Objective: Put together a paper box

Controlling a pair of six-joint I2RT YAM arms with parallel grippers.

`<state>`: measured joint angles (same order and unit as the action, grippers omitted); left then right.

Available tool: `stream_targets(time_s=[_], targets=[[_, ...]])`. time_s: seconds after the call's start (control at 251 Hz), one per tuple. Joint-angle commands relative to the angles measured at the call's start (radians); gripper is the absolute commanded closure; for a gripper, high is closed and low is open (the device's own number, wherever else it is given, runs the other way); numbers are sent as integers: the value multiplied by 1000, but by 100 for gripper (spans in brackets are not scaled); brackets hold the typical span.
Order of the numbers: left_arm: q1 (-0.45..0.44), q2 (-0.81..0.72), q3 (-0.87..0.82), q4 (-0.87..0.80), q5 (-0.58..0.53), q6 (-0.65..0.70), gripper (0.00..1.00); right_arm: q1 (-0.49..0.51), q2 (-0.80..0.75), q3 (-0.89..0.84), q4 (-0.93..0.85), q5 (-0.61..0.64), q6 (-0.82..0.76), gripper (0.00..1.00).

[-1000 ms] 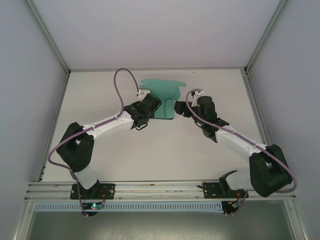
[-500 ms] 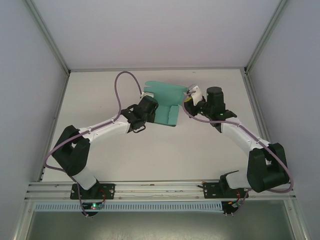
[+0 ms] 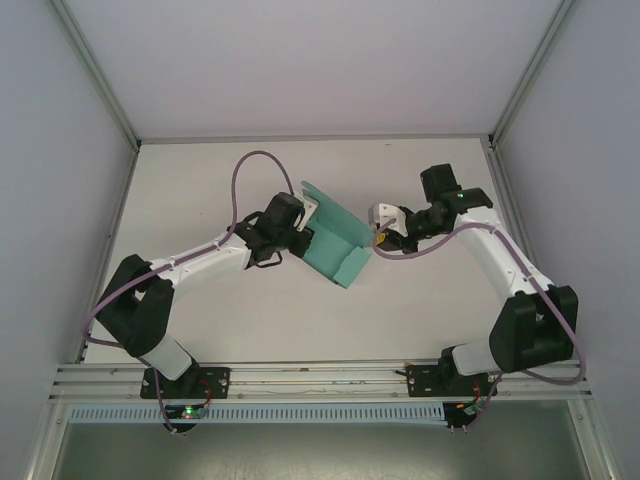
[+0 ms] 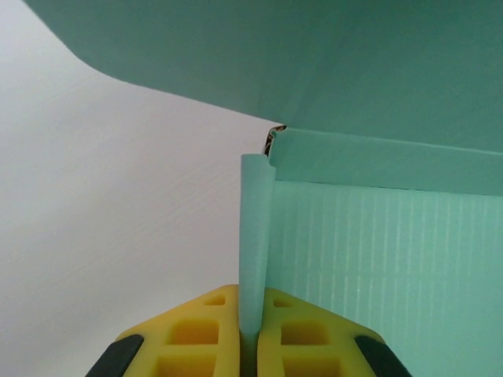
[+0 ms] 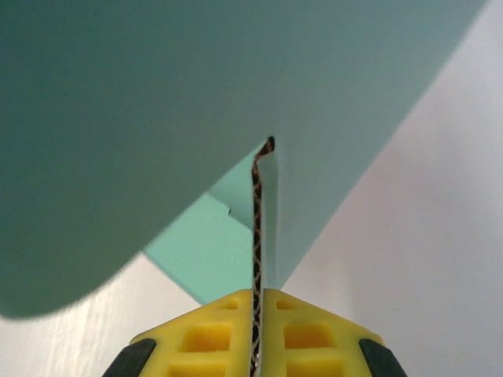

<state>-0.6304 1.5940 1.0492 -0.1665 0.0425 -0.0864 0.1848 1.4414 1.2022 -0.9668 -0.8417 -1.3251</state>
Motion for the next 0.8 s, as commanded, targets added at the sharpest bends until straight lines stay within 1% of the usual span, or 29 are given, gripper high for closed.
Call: stream_targets(time_s=[0.0,0.02,0.116,0.168,0.18,0.231,0.287,0.303,0.339,0.419,0.479,0.511,0.583,0.65,0.726,0.758,0.798], targets=[[16,-30,20,116,67,34,100,7,63,65,-324,-105,-282,100],[15,-28,21,119,76,34,100,7,75,80,-342,-104,-302,100],[15,-20,31,117,106,37,100,7,127,147,-363,-93,-304,100],[16,-21,29,118,93,27,100,0,141,167,-281,-94,-191,100],[15,-22,29,117,91,29,100,-2,139,166,-249,-93,-156,98],[15,-25,27,114,60,25,100,-11,115,131,-69,-61,27,83],[16,-26,27,103,-9,0,100,-14,61,52,164,31,233,77],[15,-27,31,95,-24,-4,100,-15,44,26,223,57,268,71],[15,-26,36,78,-53,-12,100,-21,0,-35,341,99,343,53],[16,-21,43,61,-159,-69,100,-37,-94,-159,609,160,585,40],[14,-7,61,37,-278,-140,100,-38,-167,-236,782,245,817,15],[13,2,73,19,-320,-165,100,-38,-203,-275,860,303,955,9],[8,20,91,6,-405,-239,100,-39,-281,-370,1000,455,1281,2],[5,33,86,35,-430,-279,100,-38,-331,-482,1116,527,1540,2],[2,49,98,49,-427,-279,100,-35,-343,-568,1190,551,1711,2],[-3,58,107,43,-449,-279,100,-34,-327,-578,1198,539,1774,2],[-7,67,126,30,-462,-265,100,-31,-295,-567,1202,497,1810,2]])
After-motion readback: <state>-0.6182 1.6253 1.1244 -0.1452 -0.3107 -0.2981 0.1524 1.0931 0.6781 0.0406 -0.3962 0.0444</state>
